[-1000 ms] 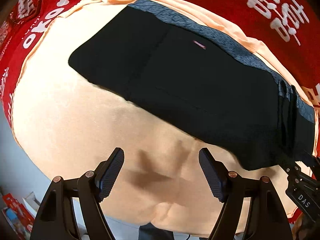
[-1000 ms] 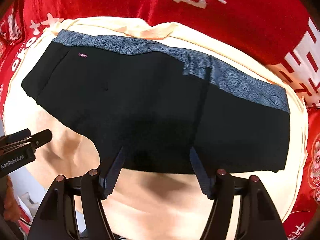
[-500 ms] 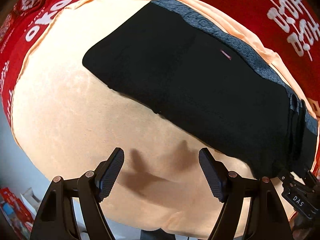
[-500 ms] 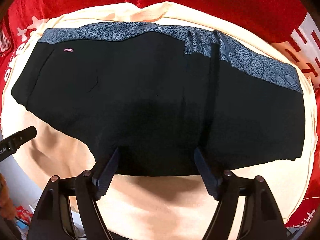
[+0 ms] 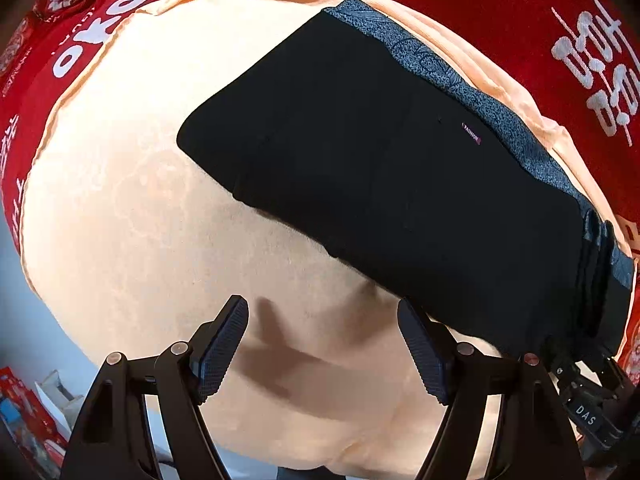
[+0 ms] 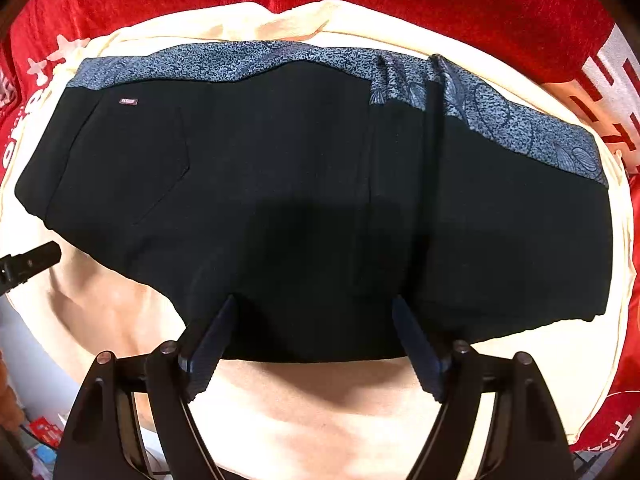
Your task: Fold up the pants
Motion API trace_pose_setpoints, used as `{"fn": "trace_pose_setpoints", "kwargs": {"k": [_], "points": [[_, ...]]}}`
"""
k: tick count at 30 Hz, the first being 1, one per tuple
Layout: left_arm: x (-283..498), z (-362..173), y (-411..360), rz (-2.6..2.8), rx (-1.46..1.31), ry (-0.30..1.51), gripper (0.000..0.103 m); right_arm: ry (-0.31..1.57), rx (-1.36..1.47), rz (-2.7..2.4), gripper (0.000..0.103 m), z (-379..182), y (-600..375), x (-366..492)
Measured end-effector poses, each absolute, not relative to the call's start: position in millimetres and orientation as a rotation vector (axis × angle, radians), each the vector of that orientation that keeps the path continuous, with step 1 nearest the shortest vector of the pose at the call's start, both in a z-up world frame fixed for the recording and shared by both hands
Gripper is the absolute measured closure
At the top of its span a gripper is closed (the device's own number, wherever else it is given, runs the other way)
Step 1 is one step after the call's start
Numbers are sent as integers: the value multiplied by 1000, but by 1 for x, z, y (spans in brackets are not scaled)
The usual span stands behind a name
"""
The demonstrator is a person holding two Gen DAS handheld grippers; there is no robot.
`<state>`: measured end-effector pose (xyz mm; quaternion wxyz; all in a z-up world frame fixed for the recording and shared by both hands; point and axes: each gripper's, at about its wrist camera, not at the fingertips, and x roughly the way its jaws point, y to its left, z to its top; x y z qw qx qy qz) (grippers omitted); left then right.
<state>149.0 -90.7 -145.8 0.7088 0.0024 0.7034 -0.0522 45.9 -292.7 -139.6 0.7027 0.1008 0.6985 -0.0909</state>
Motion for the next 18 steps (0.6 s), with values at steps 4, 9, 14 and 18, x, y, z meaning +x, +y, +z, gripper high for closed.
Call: {"fn": "trace_pose_setpoints", "kwargs": {"k": [4, 9, 14, 18], "points": [[151, -146, -92, -119, 2, 1560, 25, 1556, 222, -202, 20, -140, -293, 46], [151, -146, -84, -123, -30, 1562, 25, 1558, 221, -202, 20, -140, -293, 46], [158, -149, -64, -136, -169, 1555, 25, 1557, 221, -202, 19, -139, -293, 46], [164, -151, -51, -157, -242, 1549, 25, 1552, 219, -205, 19, -138, -291, 44]]}}
